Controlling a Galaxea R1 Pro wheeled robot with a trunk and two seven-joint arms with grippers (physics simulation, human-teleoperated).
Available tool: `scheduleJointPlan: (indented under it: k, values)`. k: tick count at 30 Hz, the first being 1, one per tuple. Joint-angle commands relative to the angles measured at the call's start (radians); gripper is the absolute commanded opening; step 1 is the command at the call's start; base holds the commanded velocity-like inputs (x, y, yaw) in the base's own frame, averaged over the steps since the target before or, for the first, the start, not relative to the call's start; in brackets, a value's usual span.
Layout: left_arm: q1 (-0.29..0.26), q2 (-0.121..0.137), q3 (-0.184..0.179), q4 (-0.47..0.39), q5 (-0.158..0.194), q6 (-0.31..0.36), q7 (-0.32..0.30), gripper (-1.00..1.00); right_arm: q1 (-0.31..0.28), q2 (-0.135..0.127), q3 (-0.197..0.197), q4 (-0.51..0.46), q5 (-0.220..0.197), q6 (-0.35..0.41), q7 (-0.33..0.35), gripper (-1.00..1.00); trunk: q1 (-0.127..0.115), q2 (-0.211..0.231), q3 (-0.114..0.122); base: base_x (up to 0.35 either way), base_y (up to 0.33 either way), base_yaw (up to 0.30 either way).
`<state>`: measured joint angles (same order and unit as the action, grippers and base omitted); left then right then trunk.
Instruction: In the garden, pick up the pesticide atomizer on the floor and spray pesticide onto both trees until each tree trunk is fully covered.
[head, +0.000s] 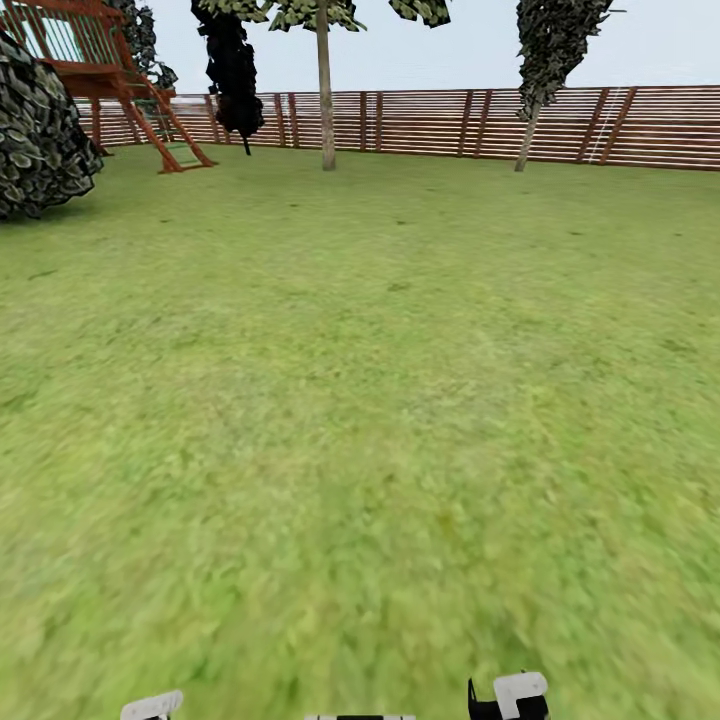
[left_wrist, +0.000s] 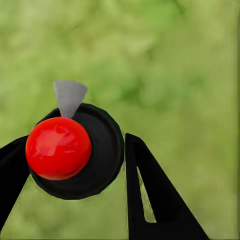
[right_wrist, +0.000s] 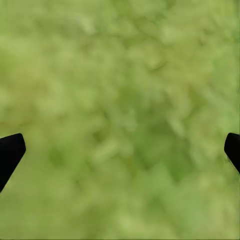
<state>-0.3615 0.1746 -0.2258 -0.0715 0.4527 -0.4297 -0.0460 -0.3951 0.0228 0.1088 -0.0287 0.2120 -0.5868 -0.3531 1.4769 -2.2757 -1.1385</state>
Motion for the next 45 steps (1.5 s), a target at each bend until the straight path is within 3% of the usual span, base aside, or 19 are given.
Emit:
scheduleJointPlan:
  k: [1, 45]
  values:
    - [-0.001, 0.000, -0.006, 0.001, 0.011, -0.003, -0.005, -1.00, -0.001, 0.000, 0.008, 0.001, 0.004, 0.001, -0.010, 1.00, 0.000, 0.000, -0.001, 0.336, 0.000, 0.000]
    - [-0.001, -0.001, -0.006, 0.001, 0.009, -0.003, -0.005, -1.00, -0.001, 0.000, 0.008, 0.001, 0.004, 0.001, -0.010, 1.00, 0.000, 0.000, -0.001, 0.336, 0.000, 0.000]
